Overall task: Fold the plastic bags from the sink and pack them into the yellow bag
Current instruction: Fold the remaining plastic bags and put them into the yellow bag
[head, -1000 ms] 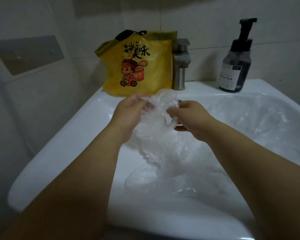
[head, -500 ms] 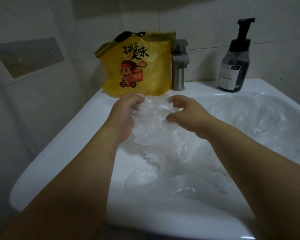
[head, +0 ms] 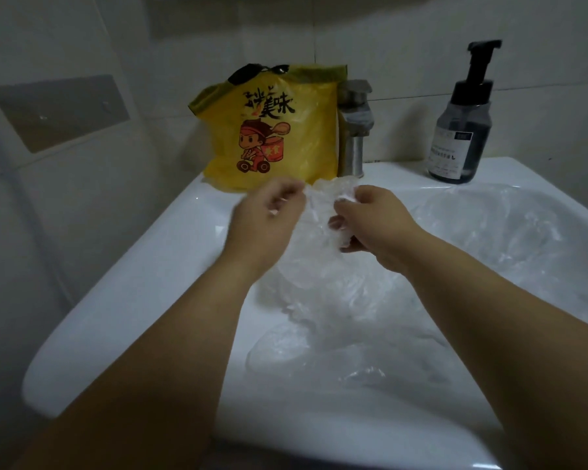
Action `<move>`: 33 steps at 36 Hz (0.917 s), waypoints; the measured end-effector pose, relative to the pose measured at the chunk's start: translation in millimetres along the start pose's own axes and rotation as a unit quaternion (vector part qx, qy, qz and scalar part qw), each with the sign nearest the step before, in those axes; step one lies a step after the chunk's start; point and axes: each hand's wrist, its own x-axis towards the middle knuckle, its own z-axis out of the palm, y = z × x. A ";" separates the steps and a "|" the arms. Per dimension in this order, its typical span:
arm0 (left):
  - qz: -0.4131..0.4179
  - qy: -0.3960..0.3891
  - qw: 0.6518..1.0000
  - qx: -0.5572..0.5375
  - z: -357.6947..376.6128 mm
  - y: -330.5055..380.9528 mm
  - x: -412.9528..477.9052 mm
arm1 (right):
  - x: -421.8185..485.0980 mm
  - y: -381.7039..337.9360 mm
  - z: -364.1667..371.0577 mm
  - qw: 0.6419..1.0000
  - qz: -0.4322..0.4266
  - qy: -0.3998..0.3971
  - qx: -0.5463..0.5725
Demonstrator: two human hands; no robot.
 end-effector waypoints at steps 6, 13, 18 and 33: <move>-0.114 -0.130 0.984 -0.052 2.5 3.3 -2.0 | -2.8 -4.1 1.1 0.988 0.029 -0.101 0.110; -0.142 -0.150 0.976 -0.072 0.8 3.7 -1.8 | -3.9 -6.2 -2.6 0.976 0.043 -0.137 0.165; -0.166 -0.145 0.973 -0.071 0.8 1.9 0.3 | -5.9 -6.9 -0.6 0.980 0.035 -0.135 0.142; -0.140 -0.015 0.990 0.019 -7.8 -11.4 6.1 | 6.8 2.2 -11.3 0.996 0.036 0.056 -0.056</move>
